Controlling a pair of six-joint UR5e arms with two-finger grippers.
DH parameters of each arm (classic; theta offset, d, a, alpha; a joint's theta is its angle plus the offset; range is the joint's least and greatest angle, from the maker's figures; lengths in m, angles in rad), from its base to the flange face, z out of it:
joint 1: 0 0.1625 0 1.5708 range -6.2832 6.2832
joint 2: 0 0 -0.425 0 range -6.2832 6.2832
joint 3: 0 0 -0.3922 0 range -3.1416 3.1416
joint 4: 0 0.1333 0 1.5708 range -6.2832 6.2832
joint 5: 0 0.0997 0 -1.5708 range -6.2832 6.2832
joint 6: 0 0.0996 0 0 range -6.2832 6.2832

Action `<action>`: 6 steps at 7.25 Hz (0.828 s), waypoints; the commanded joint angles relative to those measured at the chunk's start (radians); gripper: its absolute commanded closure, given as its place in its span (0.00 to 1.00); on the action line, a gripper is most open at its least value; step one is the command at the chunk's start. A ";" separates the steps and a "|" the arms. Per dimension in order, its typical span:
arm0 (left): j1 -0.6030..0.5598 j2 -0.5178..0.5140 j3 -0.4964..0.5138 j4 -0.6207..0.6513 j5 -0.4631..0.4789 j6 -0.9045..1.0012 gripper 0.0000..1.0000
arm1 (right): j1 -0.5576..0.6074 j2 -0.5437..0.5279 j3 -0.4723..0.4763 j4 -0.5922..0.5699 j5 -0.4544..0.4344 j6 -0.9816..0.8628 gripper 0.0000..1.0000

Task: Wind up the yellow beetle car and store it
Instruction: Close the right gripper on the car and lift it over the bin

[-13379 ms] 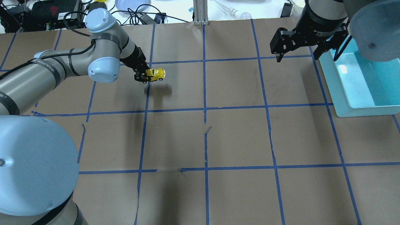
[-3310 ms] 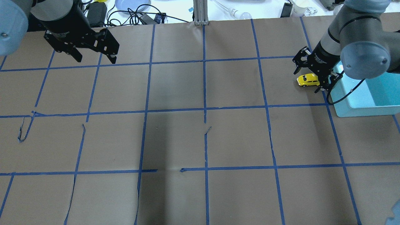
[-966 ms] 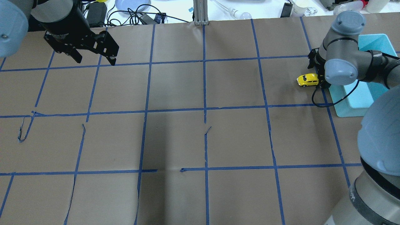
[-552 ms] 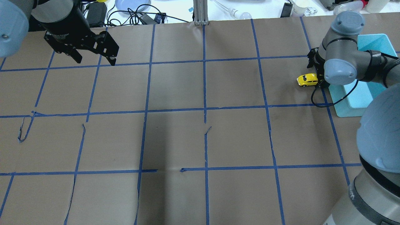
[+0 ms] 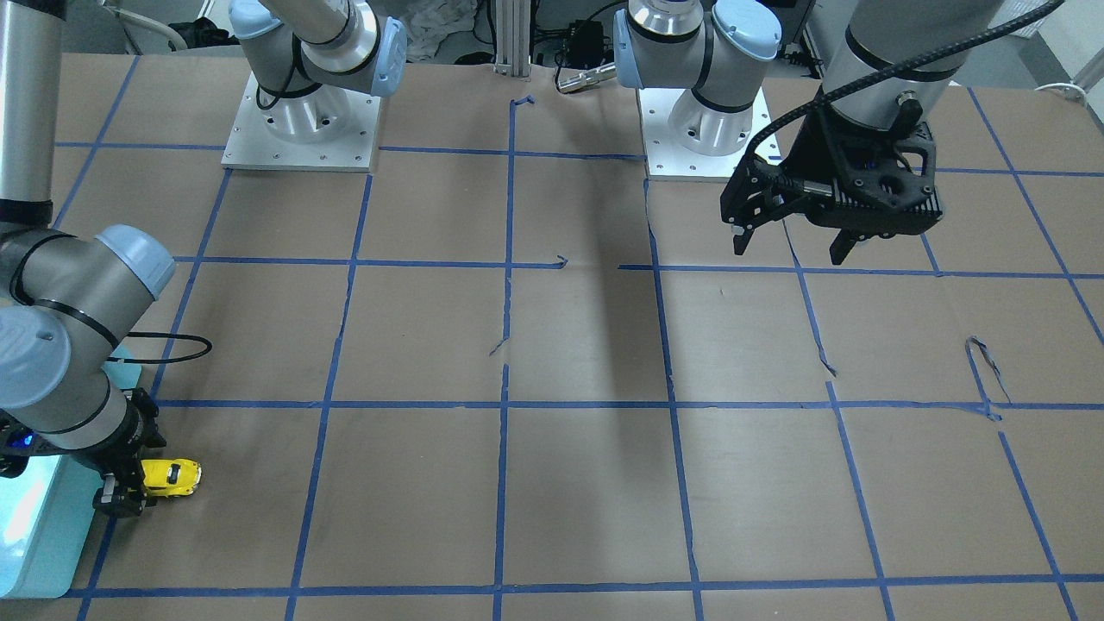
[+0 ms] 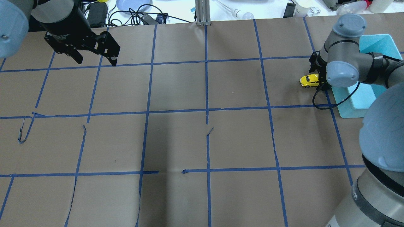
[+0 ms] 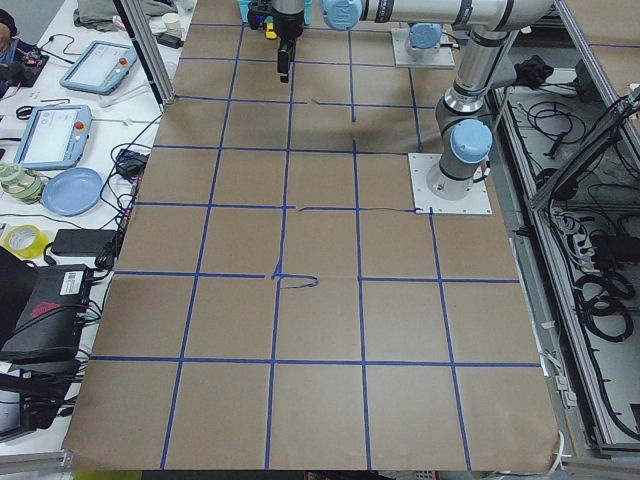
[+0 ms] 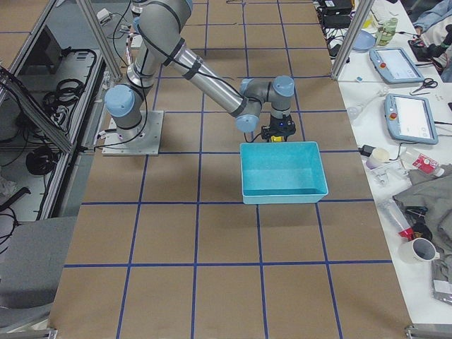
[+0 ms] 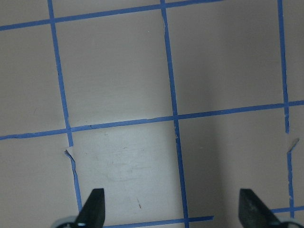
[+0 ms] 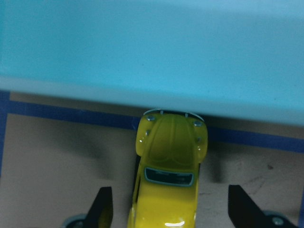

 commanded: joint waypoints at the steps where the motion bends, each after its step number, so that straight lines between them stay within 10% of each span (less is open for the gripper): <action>1: 0.002 -0.001 0.001 0.002 0.001 0.001 0.00 | 0.002 -0.003 0.000 0.001 0.003 0.000 0.49; 3: 0.002 0.002 0.001 0.000 -0.001 0.001 0.00 | 0.000 -0.007 -0.001 -0.001 0.042 -0.008 0.73; 6: 0.002 0.004 0.001 0.000 0.004 0.001 0.00 | 0.009 -0.082 -0.011 0.051 0.049 -0.015 0.77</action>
